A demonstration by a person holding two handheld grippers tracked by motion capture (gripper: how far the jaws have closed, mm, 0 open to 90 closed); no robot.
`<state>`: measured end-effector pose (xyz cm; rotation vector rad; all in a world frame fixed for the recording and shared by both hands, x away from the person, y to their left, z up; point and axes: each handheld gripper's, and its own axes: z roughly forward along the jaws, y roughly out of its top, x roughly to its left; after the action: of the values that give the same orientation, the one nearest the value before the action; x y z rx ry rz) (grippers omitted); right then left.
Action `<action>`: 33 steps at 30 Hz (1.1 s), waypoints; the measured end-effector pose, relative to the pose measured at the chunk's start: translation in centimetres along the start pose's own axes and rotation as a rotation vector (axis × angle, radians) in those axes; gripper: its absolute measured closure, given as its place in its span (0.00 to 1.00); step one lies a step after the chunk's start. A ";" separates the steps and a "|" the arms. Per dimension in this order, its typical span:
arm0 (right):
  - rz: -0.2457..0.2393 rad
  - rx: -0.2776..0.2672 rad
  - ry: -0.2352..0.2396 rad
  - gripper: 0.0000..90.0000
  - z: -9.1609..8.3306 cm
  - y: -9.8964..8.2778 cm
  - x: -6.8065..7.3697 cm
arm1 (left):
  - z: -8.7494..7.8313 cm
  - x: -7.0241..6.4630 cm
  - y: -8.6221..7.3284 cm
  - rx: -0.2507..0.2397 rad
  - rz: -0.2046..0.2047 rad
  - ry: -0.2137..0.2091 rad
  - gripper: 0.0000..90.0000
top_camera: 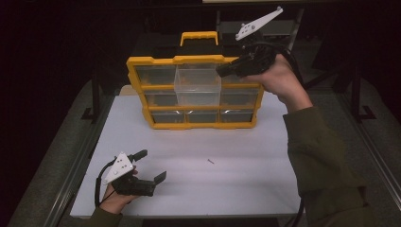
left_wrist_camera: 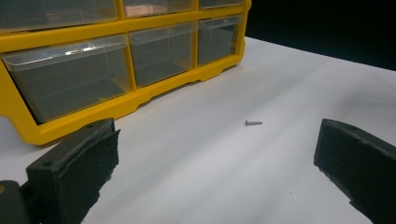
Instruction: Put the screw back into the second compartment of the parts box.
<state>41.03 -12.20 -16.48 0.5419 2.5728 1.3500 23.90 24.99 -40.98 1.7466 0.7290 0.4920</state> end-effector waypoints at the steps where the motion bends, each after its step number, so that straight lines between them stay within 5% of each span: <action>1: 0.003 0.000 -0.004 0.99 -0.1 -0.2 0.0 | 0.0 0.0 0.0 0.000 0.001 0.000 0.00; 17: 0.020 0.014 -0.009 0.96 -0.2 -3.7 -0.4 | 0.1 0.0 0.0 -0.003 0.005 0.002 0.00; 33: 0.049 0.031 0.012 0.62 1.2 -6.9 0.1 | 0.0 0.0 0.0 0.008 0.011 0.002 0.00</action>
<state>39.75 -14.88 -22.82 0.6076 2.6109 1.3340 23.92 25.00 -41.01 1.7581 0.7241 0.4987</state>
